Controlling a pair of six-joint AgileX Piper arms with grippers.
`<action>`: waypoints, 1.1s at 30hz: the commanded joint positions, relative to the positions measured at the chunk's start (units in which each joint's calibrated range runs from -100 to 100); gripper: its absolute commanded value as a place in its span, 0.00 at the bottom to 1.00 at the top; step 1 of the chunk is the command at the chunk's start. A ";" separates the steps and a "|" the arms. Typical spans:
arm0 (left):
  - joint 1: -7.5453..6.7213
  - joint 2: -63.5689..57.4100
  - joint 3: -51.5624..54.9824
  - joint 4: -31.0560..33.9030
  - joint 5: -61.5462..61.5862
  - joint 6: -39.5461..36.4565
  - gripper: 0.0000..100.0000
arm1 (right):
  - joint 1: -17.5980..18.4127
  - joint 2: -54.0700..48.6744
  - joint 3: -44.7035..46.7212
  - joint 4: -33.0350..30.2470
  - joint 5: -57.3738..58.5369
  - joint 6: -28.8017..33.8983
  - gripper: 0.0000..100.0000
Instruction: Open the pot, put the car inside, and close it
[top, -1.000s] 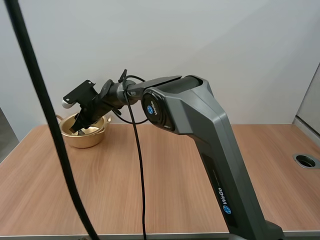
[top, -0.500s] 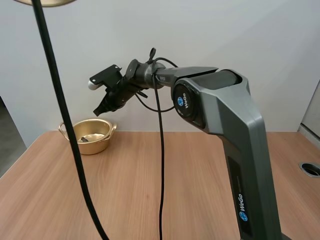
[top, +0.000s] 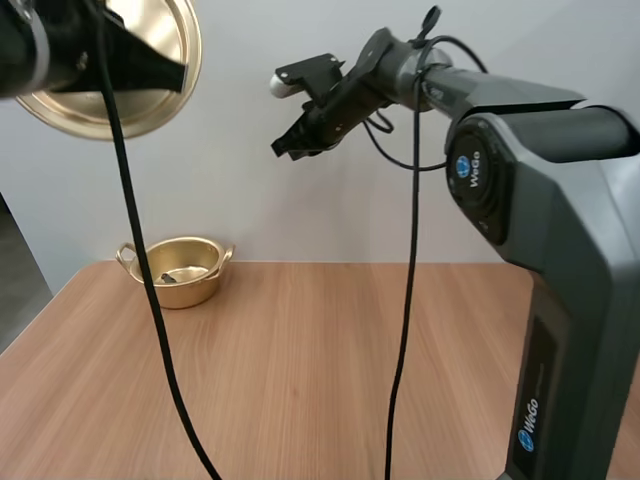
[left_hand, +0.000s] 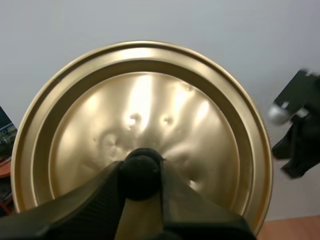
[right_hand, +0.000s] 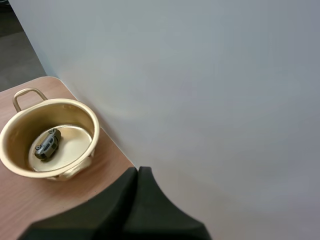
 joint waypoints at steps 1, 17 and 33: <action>-0.02 6.54 7.47 -0.03 -9.46 0.69 0.00 | -2.36 -4.74 -0.07 0.05 5.27 -0.01 0.00; -0.02 44.47 2.18 -3.71 -11.50 4.89 0.00 | -9.70 -31.93 -0.07 -9.53 11.97 -0.01 0.00; -0.02 59.05 -12.34 -3.50 10.59 8.04 0.00 | -9.70 -42.02 -0.07 -16.00 17.36 3.55 0.00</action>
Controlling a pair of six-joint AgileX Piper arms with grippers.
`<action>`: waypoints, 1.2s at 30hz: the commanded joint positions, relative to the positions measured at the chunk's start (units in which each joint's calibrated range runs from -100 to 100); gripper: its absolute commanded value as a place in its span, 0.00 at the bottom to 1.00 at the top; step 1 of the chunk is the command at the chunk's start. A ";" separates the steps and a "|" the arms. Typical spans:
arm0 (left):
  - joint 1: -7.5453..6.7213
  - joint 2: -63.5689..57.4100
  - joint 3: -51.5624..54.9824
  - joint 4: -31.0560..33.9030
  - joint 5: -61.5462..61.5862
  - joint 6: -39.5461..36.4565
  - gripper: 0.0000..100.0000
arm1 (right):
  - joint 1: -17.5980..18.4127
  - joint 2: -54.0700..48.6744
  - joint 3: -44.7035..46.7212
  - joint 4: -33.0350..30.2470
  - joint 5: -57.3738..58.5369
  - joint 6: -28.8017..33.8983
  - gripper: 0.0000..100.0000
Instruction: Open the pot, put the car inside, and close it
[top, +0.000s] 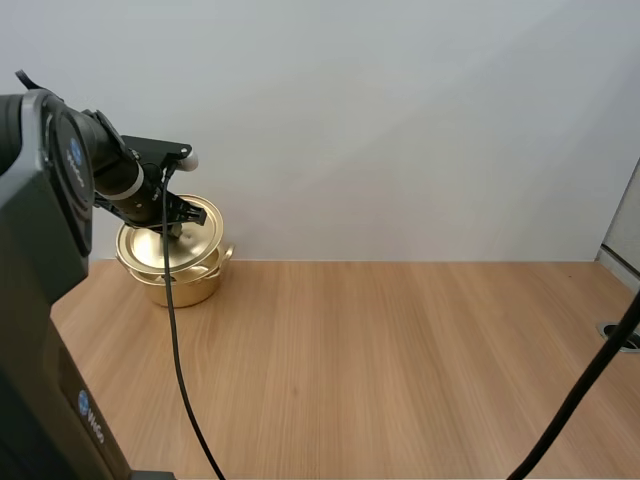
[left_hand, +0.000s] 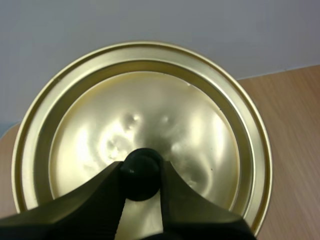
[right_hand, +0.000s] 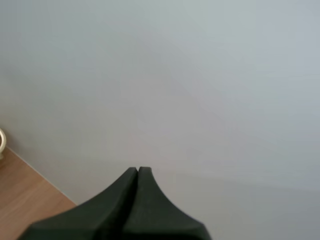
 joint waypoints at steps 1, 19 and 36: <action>-0.02 1.41 -0.69 0.02 0.62 0.38 0.00 | -0.02 -0.08 0.03 -0.34 1.65 0.85 0.00; -0.02 12.66 -10.40 0.27 4.82 0.45 0.00 | -0.02 -0.86 0.03 -2.29 5.30 3.48 0.00; 0.04 20.18 -21.17 6.43 17.78 -2.14 0.00 | -0.02 -0.86 0.03 -4.08 5.30 3.48 0.00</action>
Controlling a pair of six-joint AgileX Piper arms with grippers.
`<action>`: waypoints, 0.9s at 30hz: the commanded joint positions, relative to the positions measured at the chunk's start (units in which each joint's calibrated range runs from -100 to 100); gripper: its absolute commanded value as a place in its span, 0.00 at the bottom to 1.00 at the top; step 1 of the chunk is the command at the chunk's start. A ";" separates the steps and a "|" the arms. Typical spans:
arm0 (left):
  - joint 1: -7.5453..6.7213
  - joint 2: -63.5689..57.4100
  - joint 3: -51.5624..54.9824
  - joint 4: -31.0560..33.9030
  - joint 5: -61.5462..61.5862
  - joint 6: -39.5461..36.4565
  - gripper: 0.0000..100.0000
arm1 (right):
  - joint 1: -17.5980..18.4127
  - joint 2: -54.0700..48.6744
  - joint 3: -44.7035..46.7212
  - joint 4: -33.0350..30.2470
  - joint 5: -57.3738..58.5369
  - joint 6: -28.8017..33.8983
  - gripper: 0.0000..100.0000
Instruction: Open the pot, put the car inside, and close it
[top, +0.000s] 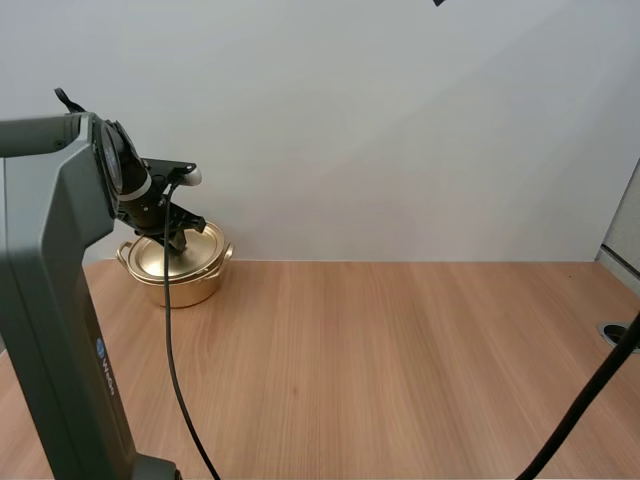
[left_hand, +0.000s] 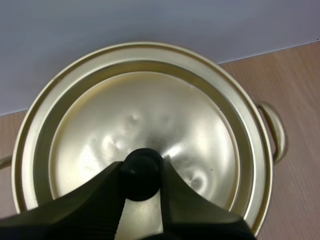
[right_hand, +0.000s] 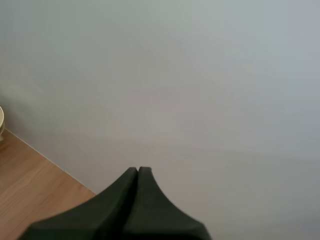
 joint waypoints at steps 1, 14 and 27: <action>0.04 1.56 -1.25 3.88 2.21 -0.85 0.00 | -0.02 -0.03 0.03 -0.04 0.00 0.00 0.00; 0.04 3.07 -1.25 3.50 4.08 1.66 0.00 | -0.02 -0.03 0.03 -0.04 0.00 0.00 0.00; 0.04 -0.41 -1.25 -0.53 10.54 2.73 0.93 | -0.02 0.50 0.03 -0.04 0.00 -0.31 0.00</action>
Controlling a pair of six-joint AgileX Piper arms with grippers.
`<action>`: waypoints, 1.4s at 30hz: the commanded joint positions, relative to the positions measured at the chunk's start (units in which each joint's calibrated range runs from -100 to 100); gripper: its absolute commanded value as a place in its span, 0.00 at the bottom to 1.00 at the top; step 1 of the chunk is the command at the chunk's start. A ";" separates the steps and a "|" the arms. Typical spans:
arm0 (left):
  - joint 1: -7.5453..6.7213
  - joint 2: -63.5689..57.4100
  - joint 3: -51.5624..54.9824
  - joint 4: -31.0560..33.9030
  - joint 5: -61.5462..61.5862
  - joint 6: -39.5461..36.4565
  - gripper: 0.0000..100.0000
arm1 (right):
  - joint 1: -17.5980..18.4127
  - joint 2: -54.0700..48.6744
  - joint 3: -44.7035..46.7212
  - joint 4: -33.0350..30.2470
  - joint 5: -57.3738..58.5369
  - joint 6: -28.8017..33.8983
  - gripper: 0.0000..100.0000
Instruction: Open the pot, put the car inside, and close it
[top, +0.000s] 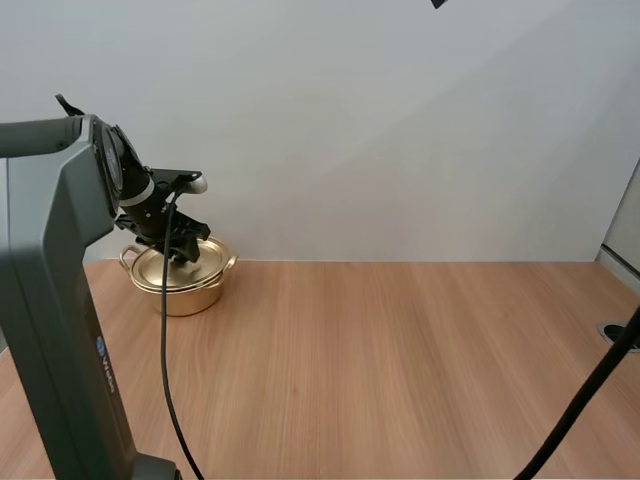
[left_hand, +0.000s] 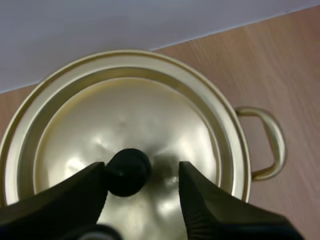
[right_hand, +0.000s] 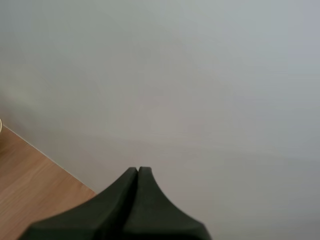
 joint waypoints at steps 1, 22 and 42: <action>0.04 -2.05 0.02 -0.03 -0.09 0.01 0.93 | -0.02 0.14 0.03 -0.04 0.02 -0.02 0.00; 0.14 -53.10 17.00 -36.39 -9.78 4.10 0.93 | -0.02 -1.99 31.00 6.85 -38.26 -2.60 0.00; -2.23 -117.28 55.07 -29.23 -30.88 -4.25 0.93 | -0.02 -16.86 67.77 47.54 -57.51 -34.14 0.00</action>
